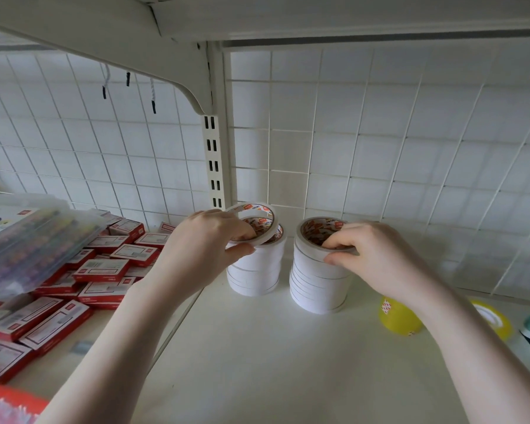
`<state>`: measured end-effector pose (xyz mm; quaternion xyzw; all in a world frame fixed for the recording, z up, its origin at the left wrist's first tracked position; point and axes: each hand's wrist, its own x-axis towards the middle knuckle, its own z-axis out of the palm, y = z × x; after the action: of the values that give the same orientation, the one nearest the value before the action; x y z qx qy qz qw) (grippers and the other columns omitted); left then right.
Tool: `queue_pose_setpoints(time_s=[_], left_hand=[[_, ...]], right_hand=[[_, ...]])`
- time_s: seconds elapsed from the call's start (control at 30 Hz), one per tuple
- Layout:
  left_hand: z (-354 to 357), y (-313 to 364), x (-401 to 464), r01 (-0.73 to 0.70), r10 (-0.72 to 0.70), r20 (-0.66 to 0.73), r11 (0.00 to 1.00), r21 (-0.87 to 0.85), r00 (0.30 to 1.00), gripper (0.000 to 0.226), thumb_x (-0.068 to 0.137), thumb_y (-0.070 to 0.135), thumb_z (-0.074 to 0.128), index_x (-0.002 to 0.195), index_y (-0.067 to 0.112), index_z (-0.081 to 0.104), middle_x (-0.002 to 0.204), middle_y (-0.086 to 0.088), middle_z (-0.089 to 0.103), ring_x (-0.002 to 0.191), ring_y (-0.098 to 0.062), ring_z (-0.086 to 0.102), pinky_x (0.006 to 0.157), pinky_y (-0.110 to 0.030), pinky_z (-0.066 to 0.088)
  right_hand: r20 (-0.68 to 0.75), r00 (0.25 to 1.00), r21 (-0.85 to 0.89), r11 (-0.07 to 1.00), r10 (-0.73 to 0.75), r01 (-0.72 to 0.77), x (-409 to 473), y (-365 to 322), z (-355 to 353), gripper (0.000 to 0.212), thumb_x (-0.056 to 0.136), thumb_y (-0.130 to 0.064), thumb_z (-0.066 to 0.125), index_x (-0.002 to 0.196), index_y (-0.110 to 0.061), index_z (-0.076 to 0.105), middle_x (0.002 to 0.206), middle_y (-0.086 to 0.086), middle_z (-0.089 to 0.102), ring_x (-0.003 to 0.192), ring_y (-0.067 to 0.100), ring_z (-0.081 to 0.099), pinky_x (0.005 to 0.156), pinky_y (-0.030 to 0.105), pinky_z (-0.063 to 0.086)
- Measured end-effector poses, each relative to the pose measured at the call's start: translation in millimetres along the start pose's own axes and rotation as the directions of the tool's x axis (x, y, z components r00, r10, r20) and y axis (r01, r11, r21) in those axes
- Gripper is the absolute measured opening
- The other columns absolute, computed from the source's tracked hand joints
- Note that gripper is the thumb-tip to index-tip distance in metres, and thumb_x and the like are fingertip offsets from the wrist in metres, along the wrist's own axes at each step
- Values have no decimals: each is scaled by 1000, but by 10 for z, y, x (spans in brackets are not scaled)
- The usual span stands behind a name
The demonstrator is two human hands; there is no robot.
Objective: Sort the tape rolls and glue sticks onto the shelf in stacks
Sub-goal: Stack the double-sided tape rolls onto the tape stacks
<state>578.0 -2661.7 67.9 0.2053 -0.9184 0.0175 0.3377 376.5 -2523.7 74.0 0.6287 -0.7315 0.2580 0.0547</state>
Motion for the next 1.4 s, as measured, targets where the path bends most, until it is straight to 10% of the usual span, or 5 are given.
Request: queue_pose_setpoints(time_s=[1.4], left_hand=[[158,-45,301,128,-115,344,992,-13,932,6,83,32,64,88,29,67,81,12,61,82,-14,57,74,-32,48]], right_hand=[[-236,971,90,996,41,-20,-217,248,55,18,86,-26,63,97,-16,73,91,-5,66,89,18,60,79,38,48]])
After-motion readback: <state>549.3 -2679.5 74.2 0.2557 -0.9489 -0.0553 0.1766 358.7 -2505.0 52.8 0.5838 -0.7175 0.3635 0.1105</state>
